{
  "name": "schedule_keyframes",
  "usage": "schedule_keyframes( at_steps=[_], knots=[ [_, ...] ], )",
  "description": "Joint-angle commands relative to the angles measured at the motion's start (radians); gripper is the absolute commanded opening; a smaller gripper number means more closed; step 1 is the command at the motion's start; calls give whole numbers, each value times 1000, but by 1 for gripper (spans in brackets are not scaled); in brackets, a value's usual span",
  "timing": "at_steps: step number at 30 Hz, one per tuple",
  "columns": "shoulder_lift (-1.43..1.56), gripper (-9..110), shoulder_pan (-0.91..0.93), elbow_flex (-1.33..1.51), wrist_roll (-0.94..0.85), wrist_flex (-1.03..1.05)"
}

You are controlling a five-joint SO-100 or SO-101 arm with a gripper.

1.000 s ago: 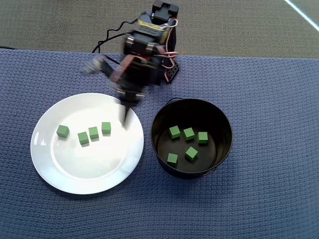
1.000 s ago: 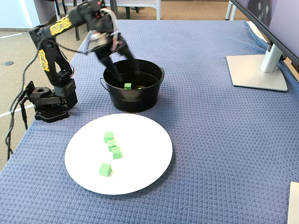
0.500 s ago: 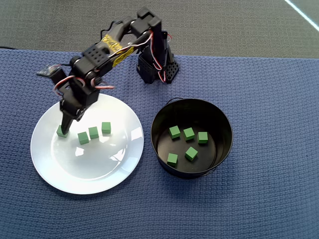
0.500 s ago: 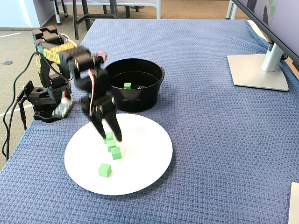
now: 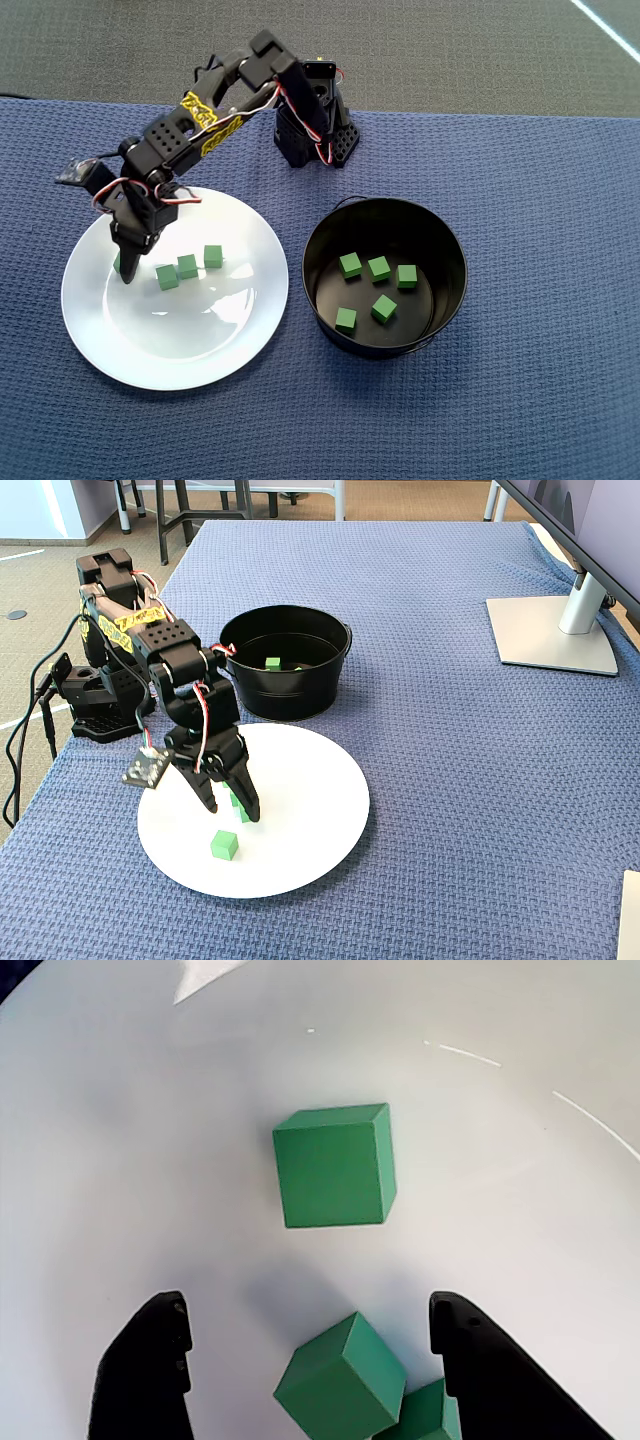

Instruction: Pick up the green cubes from the white plate and place them in the black recipient

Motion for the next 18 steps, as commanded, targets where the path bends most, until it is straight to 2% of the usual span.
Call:
schedule_keyframes(
  at_steps=[1,18],
  knots=[
    [-35,25,31,-127,-74,32],
    [-189,23,74,-250,-152,34]
  ],
)
